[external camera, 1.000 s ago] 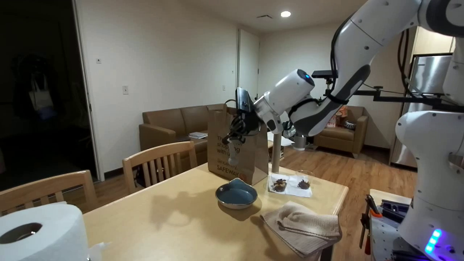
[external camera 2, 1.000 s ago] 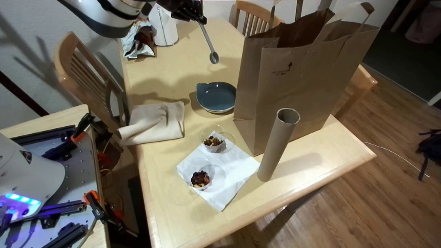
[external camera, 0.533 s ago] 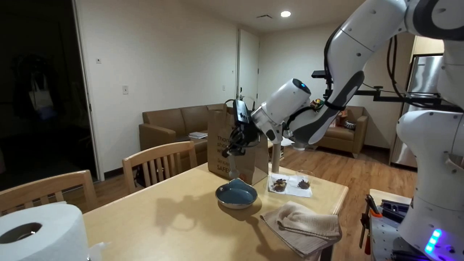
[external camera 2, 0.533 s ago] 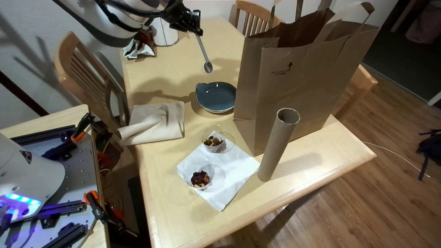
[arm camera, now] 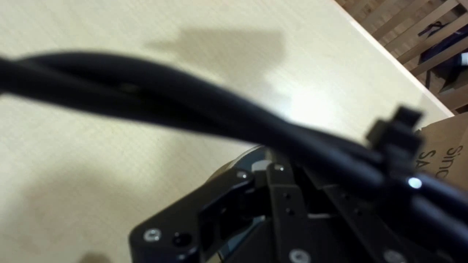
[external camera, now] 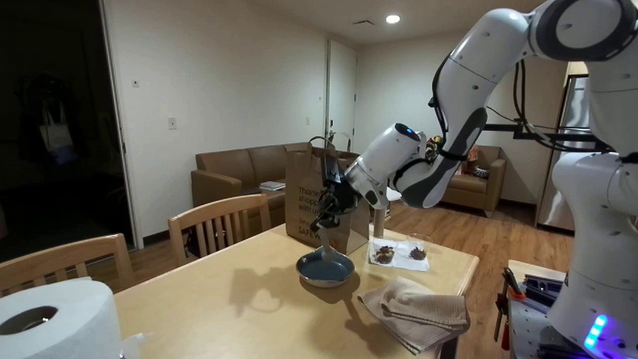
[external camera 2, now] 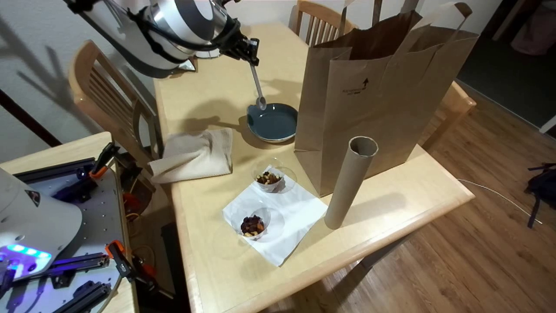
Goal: Put the spoon on the blue plate
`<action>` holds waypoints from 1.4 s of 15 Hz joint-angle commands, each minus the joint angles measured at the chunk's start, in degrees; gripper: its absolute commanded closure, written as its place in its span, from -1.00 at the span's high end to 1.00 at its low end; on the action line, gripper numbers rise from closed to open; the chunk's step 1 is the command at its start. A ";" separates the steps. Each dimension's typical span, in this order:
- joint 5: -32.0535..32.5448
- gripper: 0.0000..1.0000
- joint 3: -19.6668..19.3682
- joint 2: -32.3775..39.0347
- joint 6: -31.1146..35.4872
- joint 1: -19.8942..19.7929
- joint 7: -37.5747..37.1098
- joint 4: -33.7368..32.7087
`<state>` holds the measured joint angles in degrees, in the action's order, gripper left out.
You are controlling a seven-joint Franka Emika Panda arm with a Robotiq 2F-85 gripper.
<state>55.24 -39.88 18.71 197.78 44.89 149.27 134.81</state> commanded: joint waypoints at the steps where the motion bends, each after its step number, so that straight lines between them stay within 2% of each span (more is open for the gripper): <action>1: 3.28 -0.94 10.16 2.85 0.45 -12.49 0.00 -3.42; 5: 7.67 -0.94 21.12 7.63 0.51 -26.53 0.00 -8.65; 8: 11.72 -0.93 26.36 11.71 0.52 -34.11 0.00 -12.65; 9: 12.53 -0.40 27.19 12.90 0.52 -35.66 0.00 -13.84; 10: 13.56 -0.39 30.18 13.52 -0.28 -38.92 0.00 -15.26; 11: 13.64 -0.27 28.16 14.83 1.42 -37.89 0.00 -15.76; 13: 14.71 -0.04 32.19 16.01 0.03 -42.40 0.00 -17.57; 17: 14.85 0.47 34.86 17.80 0.88 -46.06 -0.52 -19.17; 21: 13.15 0.96 41.02 15.59 0.35 -51.47 0.00 -17.99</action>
<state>68.12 -3.27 35.84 197.79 -2.25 149.27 116.55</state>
